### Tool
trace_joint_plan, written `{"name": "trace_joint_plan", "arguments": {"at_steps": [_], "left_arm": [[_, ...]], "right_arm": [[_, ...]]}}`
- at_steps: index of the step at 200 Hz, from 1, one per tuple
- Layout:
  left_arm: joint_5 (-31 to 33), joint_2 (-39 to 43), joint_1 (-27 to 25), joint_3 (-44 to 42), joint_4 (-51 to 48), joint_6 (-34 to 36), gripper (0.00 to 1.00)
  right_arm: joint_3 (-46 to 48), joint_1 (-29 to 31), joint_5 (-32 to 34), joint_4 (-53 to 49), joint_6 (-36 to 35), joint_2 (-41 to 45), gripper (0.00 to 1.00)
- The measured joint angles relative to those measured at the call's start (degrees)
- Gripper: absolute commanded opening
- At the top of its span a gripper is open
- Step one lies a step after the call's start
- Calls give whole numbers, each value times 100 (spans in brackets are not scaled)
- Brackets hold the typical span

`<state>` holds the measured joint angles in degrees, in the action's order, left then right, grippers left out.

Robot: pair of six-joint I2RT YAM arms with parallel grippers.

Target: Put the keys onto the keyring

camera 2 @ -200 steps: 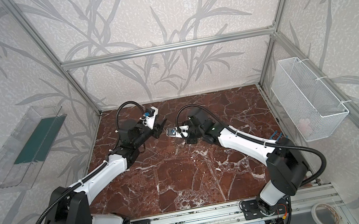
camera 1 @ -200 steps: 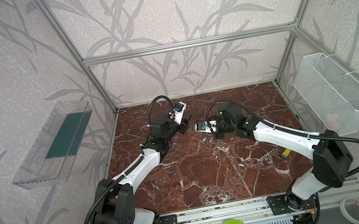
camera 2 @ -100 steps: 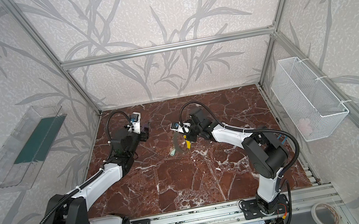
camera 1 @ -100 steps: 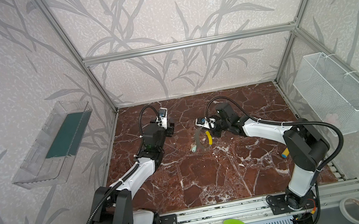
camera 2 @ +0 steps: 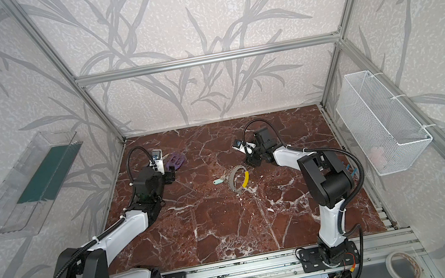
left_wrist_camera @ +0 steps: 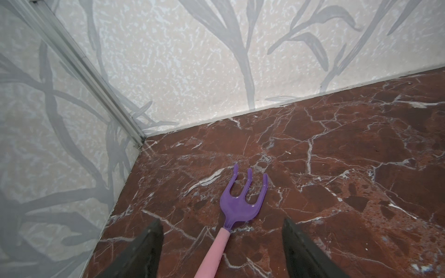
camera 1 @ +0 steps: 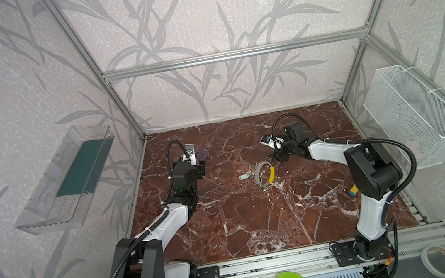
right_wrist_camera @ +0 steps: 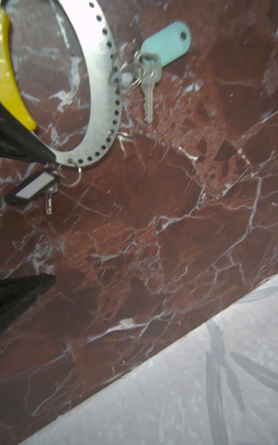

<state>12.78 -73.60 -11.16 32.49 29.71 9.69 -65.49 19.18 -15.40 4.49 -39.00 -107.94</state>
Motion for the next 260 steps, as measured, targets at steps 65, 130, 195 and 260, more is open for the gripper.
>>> {"name": "trace_joint_plan", "arguments": {"at_steps": [65, 130, 195, 260], "left_arm": [[299, 87, 415, -627, -83, -391, 94], [175, -935, 909, -1005, 1150, -761, 99], [57, -1668, 962, -1276, 2446, -887, 99], [540, -1665, 964, -1259, 2636, -1086, 99]], "right_arm": [[1473, -544, 922, 457, 1604, 1508, 99], [3462, -791, 1327, 2103, 2597, 2769, 99], [4100, -1032, 1532, 3414, 2811, 3045, 99], [4887, -1029, 1534, 5182, 2935, 1818, 99]]}}
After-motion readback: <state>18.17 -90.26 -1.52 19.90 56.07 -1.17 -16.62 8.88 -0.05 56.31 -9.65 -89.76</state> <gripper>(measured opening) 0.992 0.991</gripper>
